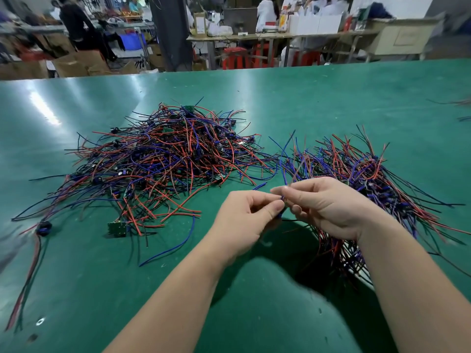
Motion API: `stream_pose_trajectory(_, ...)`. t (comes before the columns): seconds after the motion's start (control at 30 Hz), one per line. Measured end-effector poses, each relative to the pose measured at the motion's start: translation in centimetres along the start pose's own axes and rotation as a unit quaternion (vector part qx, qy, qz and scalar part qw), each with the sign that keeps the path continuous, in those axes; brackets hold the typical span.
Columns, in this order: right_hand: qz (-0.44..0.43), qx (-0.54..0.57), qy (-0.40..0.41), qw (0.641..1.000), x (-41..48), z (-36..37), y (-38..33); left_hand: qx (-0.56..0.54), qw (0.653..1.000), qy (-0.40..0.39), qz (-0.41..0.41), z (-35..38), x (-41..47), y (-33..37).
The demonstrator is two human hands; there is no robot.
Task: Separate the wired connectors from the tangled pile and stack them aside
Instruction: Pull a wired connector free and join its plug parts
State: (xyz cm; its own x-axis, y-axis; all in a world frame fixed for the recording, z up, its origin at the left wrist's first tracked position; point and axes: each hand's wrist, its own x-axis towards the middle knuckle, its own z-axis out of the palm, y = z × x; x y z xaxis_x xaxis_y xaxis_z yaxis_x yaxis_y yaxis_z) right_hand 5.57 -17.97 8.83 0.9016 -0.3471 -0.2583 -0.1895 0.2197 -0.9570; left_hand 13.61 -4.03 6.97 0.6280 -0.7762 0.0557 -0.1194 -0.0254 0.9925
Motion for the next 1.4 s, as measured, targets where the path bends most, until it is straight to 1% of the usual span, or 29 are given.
stream_pose_trajectory(0.07,-0.024,-0.008,-0.009,1.000,0.0,0.1,0.1,-0.036,0.999,-0.013,-0.029,0.1,-0.1,0.0)
stream_pose_trajectory(0.13,-0.048,-0.013,0.029,0.998,0.2,-0.3,0.2,-0.070,0.995,-0.037,-0.065,0.3,-0.2,-0.1)
stream_pose_trajectory(0.2,-0.074,-0.056,0.102,0.990,0.5,-0.9,0.2,-0.047,0.992,-0.076,-0.092,0.4,-0.3,-0.4)
stream_pose_trajectory(0.27,-0.109,-0.104,0.175,0.973,0.7,-1.4,0.1,-0.007,0.987,-0.127,-0.101,0.4,-0.5,-0.6)
stream_pose_trajectory(0.33,-0.144,-0.089,0.226,0.959,0.8,-1.9,-0.2,0.026,0.979,-0.179,-0.098,0.2,-0.8,-0.4)
stream_pose_trajectory(0.4,-0.169,-0.041,0.257,0.951,0.6,-2.3,-0.6,0.051,0.971,-0.209,-0.100,0.1,-1.0,-0.1)
stream_pose_trajectory(0.5,-0.189,0.004,0.274,0.943,0.4,-2.2,-0.8,0.071,0.970,-0.214,-0.093,-0.1,-1.1,0.2)
stream_pose_trajectory(0.6,-0.190,0.051,0.269,0.943,0.3,-1.6,-0.9,0.075,0.969,-0.218,-0.093,-0.5,-1.1,0.6)
stream_pose_trajectory(0.7,-0.160,0.113,0.257,0.946,0.1,-1.4,-1.2,0.079,0.965,-0.235,-0.086,-1.1,-1.1,0.8)
stream_pose_trajectory(0.83,-0.129,0.142,0.289,0.938,0.3,-1.4,-1.3,0.083,0.956,-0.269,-0.080,-1.2,-1.2,0.9)
stream_pose_trajectory(0.9,-0.103,0.189,0.274,0.937,0.3,-1.4,-1.4,0.065,0.958,-0.269,-0.075,-1.3,-1.2,0.9)
stream_pose_trajectory(0.97,-0.074,0.256,0.220,0.938,0.3,-1.8,-1.5,0.038,0.968,-0.240,-0.059,-1.5,-1.1,0.9)
stream_pose_trajectory(1.0,-0.061,0.258,0.203,0.943,0.3,-2.2,-1.6,0.021,0.976,-0.211,-0.045,-1.6,-0.9,0.9)
stream_pose_trajectory(1.03,-0.045,0.233,0.194,0.952,0.4,-2.4,-1.6,-0.006,0.985,-0.173,-0.028,-1.6,-0.7,0.9)
stream_pose_trajectory(1.1,-0.011,0.138,0.179,0.974,0.5,-2.3,-1.4,-0.101,0.991,-0.084,0.000,-1.6,-0.4,1.2)
stream_pose_trajectory(1.17,-0.003,0.026,0.138,0.990,0.4,-1.7,-0.9,-0.201,0.979,0.007,0.032,-1.4,0.0,1.4)
stream_pose_trajectory(1.2,-0.007,-0.018,0.100,0.995,0.2,-1.2,-0.6,-0.243,0.968,0.046,0.046,-1.4,0.1,1.5)
stream_pose_trajectory(1.27,-0.026,-0.058,0.007,0.998,-0.1,-0.3,0.0,-0.318,0.940,0.107,0.062,-1.3,0.3,1.6)
stream_pose_trajectory(1.33,-0.070,-0.033,-0.038,0.996,-0.2,0.8,0.3,-0.345,0.924,0.148,0.069,-1.3,0.5,1.6)
stream_pose_trajectory(1.4,-0.109,0.059,-0.031,0.992,0.0,1.7,0.2,-0.302,0.933,0.176,0.081,-1.0,0.5,1.4)
